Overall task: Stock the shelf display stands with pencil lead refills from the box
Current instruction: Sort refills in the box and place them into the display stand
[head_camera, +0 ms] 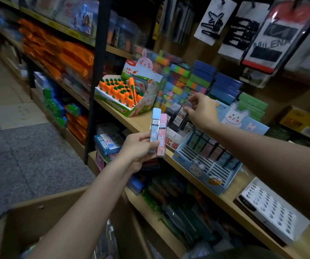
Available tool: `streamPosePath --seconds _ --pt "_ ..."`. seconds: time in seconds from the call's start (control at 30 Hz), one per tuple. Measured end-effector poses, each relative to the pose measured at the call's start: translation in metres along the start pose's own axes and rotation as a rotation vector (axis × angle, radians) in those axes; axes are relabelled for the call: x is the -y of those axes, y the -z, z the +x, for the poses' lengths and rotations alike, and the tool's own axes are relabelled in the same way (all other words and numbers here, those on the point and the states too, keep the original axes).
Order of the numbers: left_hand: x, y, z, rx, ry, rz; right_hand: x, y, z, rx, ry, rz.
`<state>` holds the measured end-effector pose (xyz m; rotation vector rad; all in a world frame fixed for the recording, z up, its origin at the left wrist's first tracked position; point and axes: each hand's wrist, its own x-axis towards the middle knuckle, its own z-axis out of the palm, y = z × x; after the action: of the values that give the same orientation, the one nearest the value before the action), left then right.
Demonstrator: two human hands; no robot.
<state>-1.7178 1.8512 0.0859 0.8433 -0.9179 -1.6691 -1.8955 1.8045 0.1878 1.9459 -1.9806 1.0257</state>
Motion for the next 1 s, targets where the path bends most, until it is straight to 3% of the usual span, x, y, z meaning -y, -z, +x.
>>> streamPosePath --seconds 0.37,0.63,0.7,0.77,0.9,1.0 --pt "0.011 -0.002 0.007 -0.009 0.046 0.014 -0.008 -0.016 -0.001 0.139 0.120 -0.238" --pt "0.015 0.000 0.003 -0.016 0.044 0.023 -0.007 -0.010 -0.014 0.098 0.246 -0.485" --pt "0.016 -0.001 0.001 -0.009 0.044 0.013 -0.005 0.001 -0.020 0.034 0.216 -0.341" --pt "0.017 -0.001 -0.002 0.013 0.044 -0.030 -0.004 0.015 -0.035 0.007 0.116 -0.033" --pt "0.020 -0.007 -0.013 0.131 0.067 -0.110 -0.005 0.034 -0.083 0.236 -0.034 0.260" --pt "0.025 -0.014 -0.024 0.208 0.074 -0.083 -0.004 0.041 -0.106 0.292 -0.097 0.366"
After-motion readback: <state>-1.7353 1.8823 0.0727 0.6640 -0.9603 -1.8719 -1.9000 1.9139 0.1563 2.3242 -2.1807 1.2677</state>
